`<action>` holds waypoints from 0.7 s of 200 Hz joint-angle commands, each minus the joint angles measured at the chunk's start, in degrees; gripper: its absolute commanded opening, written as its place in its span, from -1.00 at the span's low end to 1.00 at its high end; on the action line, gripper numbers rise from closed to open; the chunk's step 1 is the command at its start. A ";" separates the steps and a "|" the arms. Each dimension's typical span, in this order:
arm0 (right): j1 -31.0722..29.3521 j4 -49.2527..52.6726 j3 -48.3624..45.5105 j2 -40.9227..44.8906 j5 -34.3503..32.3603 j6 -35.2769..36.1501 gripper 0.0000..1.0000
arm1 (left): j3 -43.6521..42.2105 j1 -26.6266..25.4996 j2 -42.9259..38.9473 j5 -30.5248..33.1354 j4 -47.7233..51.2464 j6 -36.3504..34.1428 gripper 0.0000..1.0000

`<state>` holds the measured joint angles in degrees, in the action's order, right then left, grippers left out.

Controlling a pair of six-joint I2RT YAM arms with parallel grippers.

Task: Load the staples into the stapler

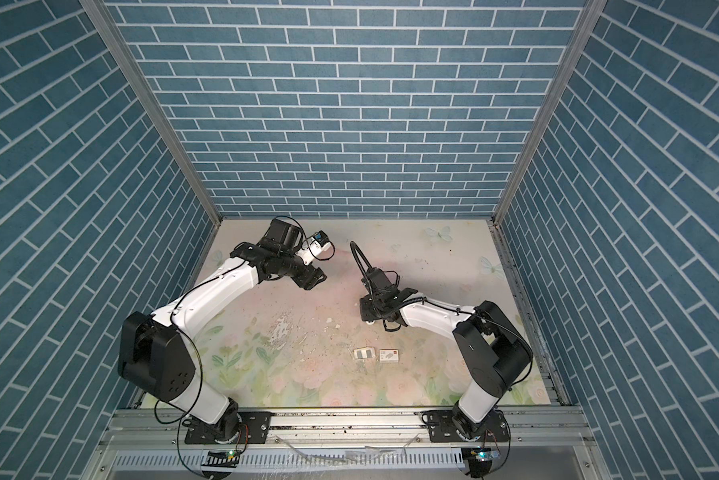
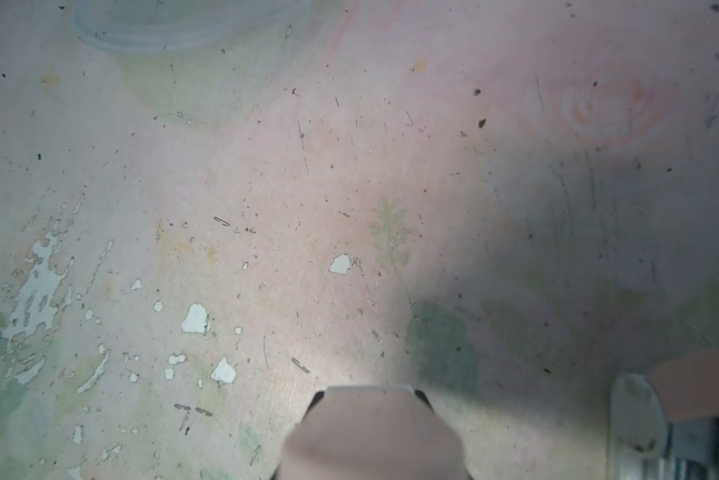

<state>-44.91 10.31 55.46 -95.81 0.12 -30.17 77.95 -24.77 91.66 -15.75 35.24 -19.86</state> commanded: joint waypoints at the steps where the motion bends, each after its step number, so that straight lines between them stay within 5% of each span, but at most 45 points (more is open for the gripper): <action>1: -1.10 2.77 2.21 -2.28 -3.85 -0.04 -0.74 | -0.74 0.28 0.06 -1.60 0.50 0.77 0.46; 140: -3.87 5.82 5.43 -8.43 -7.68 -0.94 -0.40 | -2.32 0.31 0.76 -3.76 0.85 0.34 0.45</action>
<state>-48.14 14.39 59.86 -102.98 -5.93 -30.20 76.49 -24.75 91.68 -18.31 35.29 -19.70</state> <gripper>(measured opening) 0.304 0.726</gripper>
